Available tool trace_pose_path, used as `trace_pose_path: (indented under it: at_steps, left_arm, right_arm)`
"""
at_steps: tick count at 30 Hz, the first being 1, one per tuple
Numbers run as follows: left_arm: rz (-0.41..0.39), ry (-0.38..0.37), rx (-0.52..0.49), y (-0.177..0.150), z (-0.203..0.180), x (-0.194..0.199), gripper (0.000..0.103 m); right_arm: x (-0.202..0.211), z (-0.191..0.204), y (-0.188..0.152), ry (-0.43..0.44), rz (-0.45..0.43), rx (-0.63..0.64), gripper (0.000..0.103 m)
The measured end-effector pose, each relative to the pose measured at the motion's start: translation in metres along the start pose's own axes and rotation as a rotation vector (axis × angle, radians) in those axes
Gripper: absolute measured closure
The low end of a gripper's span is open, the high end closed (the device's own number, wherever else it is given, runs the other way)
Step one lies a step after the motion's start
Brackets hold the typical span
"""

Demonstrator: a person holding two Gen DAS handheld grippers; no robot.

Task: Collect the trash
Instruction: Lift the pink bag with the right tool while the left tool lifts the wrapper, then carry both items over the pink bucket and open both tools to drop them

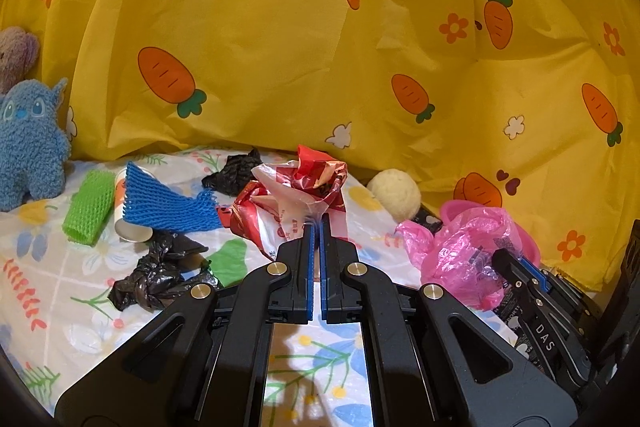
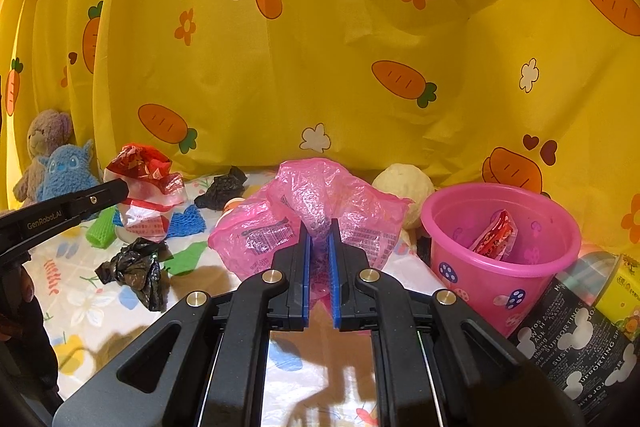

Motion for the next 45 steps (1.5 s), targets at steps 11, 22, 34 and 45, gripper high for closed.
trace_pose_path:
  at_steps: [11, 22, 34, 45]
  left_arm:
    - [-0.003, 0.001, -0.005, 0.001, 0.002, -0.001, 0.102]
    - [-0.012, -0.001, -0.038, 0.007, -0.008, -0.004, 0.102]
    - [-0.020, -0.021, -0.072, 0.014, -0.025, -0.011, 0.102]
    - [-0.011, -0.071, -0.119, 0.022, -0.056, -0.030, 0.102]
  right_arm:
    - [0.002, -0.001, 0.002, -0.002, -0.013, 0.000, 0.094]
    - [0.005, -0.007, 0.009, -0.016, -0.033, -0.002, 0.094]
    - [0.004, -0.020, 0.020, -0.038, -0.055, -0.002, 0.094]
    - [0.003, -0.047, 0.030, -0.096, -0.079, -0.024, 0.094]
Point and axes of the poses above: each gripper's, at about its wrist camera, not at the fingertips, and x roughly against the way its jaws point, z to its left, y to its top, the point moved 2 cm from there along -x, roughly the way its jaws point, and after that the axes turned 7 degrees about -y, right-handed, at the moved point
